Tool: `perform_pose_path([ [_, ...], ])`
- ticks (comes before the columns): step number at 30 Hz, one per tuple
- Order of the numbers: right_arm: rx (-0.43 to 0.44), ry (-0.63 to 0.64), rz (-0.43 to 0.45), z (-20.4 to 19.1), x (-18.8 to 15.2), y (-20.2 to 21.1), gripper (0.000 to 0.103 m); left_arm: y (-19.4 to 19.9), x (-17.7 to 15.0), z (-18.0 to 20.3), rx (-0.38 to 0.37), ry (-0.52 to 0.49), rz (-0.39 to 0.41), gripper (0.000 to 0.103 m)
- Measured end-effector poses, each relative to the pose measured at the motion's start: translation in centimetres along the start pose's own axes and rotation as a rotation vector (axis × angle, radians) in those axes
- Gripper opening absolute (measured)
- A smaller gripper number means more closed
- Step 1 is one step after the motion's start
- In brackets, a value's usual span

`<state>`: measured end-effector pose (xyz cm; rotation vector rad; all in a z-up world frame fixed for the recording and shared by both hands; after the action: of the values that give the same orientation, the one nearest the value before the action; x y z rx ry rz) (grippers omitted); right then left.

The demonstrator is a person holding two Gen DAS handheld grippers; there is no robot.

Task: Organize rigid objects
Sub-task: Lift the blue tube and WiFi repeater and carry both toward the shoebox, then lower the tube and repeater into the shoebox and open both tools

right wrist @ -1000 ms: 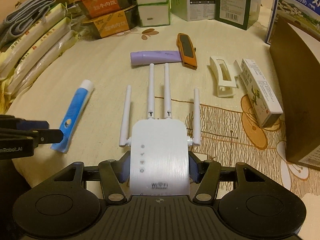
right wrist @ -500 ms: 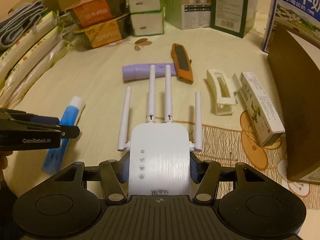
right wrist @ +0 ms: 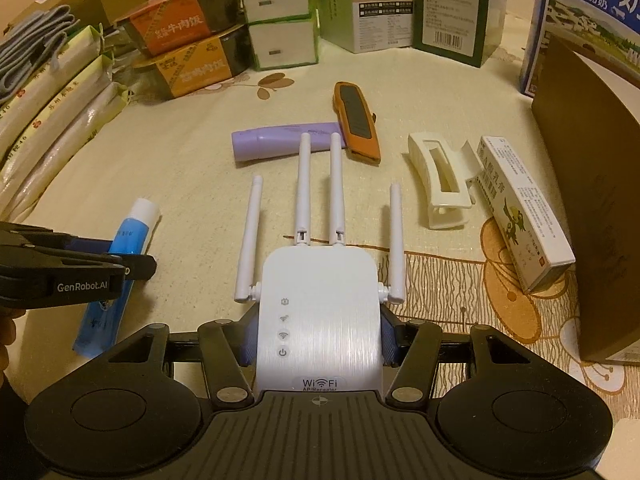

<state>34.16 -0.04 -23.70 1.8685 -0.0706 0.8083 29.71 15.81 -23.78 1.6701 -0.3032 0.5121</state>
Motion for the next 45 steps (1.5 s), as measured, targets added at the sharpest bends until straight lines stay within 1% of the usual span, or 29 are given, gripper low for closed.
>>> perform_pose_path([
  [11,0.02,-0.004,-0.003,-0.1,-0.5,0.9,0.053,0.9,-0.4,1.2,-0.004,-0.034,-0.004,0.035],
  [17,0.034,-0.01,0.011,-0.2,-0.6,2.4,0.053,2.6,0.0,2.2,-0.024,-0.045,0.027,0.035],
  [22,0.039,-0.023,0.036,0.3,0.1,4.1,0.053,4.6,1.0,3.2,-0.035,-0.066,0.067,0.035],
  [29,0.043,-0.04,0.092,1.1,2.3,7.2,0.053,7.0,3.5,5.0,-0.042,-0.107,0.121,0.035],
  [33,0.043,-0.055,0.141,2.1,3.9,9.5,0.053,8.4,5.6,6.6,-0.059,-0.14,0.16,0.035],
  [40,0.017,-0.092,0.226,5.3,7.8,12.8,0.053,10.3,9.8,10.5,-0.105,-0.193,0.235,0.035],
  [45,-0.02,-0.105,0.285,8.8,11.3,15.1,0.053,11.4,13.5,13.9,-0.151,-0.223,0.284,0.035],
])
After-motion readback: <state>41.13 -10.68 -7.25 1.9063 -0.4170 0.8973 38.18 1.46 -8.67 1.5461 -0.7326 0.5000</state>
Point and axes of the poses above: each gripper's, at about its wrist camera, not at the fingertips, and y roughly against the way its jaws point, z to its right, x to its top, the point moved 9 cm from there along -y, roughly the way its jaws point, and after that the axes turned 8 degrees about -y, right-handed, at the moved point
